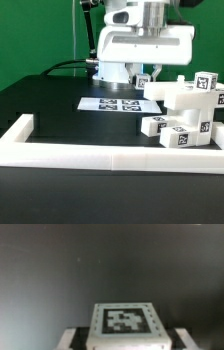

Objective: Assemble chair

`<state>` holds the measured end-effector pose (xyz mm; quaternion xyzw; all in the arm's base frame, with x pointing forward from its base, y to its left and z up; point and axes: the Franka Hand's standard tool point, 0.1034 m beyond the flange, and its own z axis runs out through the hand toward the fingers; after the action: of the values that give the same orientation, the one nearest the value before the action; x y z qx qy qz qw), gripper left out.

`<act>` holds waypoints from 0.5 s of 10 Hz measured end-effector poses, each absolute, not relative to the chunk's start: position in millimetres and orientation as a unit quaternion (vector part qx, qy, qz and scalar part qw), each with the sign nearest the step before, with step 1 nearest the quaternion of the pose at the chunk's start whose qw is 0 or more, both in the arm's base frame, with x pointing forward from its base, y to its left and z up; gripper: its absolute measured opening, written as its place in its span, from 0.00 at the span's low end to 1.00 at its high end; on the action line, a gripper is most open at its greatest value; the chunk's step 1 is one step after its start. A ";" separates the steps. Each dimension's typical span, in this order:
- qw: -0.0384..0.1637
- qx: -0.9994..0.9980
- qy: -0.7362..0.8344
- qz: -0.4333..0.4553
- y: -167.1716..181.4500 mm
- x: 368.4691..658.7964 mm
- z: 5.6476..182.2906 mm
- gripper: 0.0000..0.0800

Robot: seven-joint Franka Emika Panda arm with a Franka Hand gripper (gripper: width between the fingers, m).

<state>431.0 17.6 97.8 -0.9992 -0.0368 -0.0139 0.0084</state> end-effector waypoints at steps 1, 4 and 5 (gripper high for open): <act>0.016 -0.999 -0.034 -0.018 20.7 453.0 118.6 0.34; 0.019 -0.999 -0.001 -0.033 42.4 496.8 157.2 0.34; 0.019 -0.999 -0.014 -0.036 43.8 497.5 156.7 0.34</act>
Offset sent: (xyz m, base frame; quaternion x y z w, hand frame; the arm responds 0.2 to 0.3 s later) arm 0.0468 0.0455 0.0436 -0.0469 -0.0056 0.0176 0.9987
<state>497.5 43.8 156.7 -0.9991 -0.0138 -0.0363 0.0188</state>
